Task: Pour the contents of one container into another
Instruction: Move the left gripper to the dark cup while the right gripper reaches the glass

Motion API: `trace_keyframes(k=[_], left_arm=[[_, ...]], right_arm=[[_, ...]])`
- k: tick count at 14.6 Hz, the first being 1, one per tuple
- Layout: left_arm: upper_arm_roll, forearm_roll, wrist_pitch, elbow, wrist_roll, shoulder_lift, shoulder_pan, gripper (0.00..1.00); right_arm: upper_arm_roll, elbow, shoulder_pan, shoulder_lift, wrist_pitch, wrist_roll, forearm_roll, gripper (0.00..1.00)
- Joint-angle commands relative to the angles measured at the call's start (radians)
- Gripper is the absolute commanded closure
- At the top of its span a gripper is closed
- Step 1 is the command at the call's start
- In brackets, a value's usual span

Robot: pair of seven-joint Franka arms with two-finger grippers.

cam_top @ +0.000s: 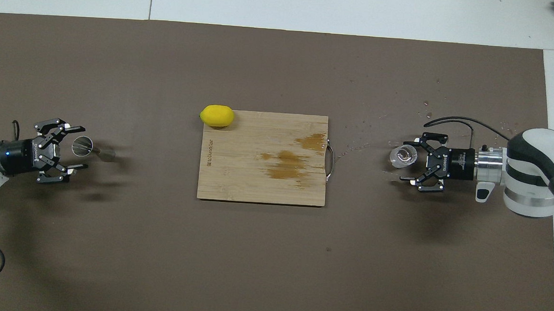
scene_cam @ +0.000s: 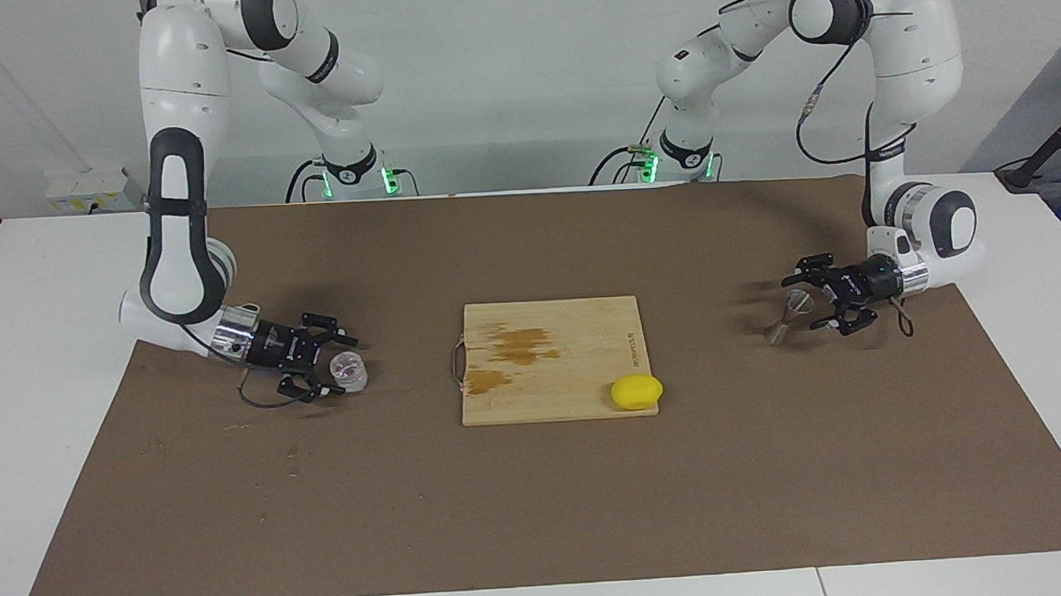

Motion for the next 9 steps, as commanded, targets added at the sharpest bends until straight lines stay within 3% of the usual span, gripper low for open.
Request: trace_keyframes(k=[1,9], left_arm=[[-0.002,-0.018,0.010,-0.001,0.023,0.011,-0.001,0.10],[-0.004,-0.023,-0.002,-0.002,0.021,0.011,-0.009,0.13]], right_arm=[[0.003,0.001,0.002,0.005,0.021,-0.020,0.005,0.00],[0.003,0.000,0.002,0.007,0.030,-0.023,0.005,0.02]])
